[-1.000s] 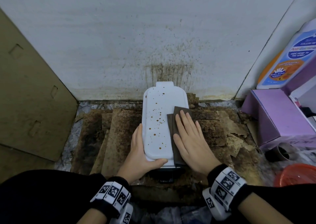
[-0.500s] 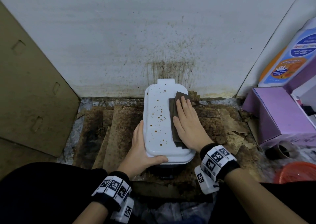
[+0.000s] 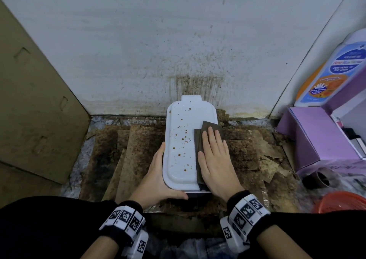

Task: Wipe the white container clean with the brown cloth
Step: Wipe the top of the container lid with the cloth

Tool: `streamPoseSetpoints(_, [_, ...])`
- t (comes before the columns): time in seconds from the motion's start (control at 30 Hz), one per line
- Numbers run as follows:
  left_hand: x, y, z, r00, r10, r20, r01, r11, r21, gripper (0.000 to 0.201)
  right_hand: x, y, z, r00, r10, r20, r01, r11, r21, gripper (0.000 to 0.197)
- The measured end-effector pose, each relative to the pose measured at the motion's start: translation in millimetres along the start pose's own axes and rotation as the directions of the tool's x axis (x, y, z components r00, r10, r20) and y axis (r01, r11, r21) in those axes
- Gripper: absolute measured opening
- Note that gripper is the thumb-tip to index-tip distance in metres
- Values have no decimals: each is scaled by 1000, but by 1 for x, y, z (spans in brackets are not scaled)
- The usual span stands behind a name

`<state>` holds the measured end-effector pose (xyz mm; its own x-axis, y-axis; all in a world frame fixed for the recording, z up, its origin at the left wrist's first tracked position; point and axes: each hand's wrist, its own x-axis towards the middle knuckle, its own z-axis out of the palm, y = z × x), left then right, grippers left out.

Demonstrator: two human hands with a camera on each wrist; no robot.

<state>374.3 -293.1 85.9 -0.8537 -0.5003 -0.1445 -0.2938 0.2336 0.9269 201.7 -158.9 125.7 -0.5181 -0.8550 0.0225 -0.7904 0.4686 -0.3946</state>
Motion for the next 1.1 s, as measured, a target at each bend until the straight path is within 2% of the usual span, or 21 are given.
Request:
streamPoseSetpoints(0.17, [1,3,3,999,38,-26,-37,998,58,154,1,-16,2,999,29,-30,-32,991,-131,65])
streamPoseSetpoints(0.3, [1,3,3,998,47,-32,-45,998,47,155,6,-25,5,999,-12,-47,3,985,-175,65])
streamPoseSetpoints(0.47, [3,1,5,998,35,-55,-31,997,74,155,16,-52,18,998,-56,-13,54,990,-128,64])
streamPoseSetpoints(0.63, [-1,2,2,998,35,-45,-34,999,38,147,23,-78,31,996,-63,-61,54,989,-141,65])
streamPoseSetpoints(0.9, [-4,3,2,999,30,-29,-29,998,55,150,24,-79,30,998,-64,-28,61,992,-111,64])
streamPoseSetpoints(0.97, [-6,3,1,1000,5,0,-5,998,63,157,24,-77,24,998,-68,-6,68,997,-22,63])
streamPoseSetpoints(1.03, [-11,5,-2,998,-44,32,42,997,71,164,23,-72,12,996,-62,66,48,980,194,63])
streamPoseSetpoints(1.1, [-18,8,-4,998,-63,16,62,997,51,159,19,-61,-1,996,-66,66,36,923,384,62])
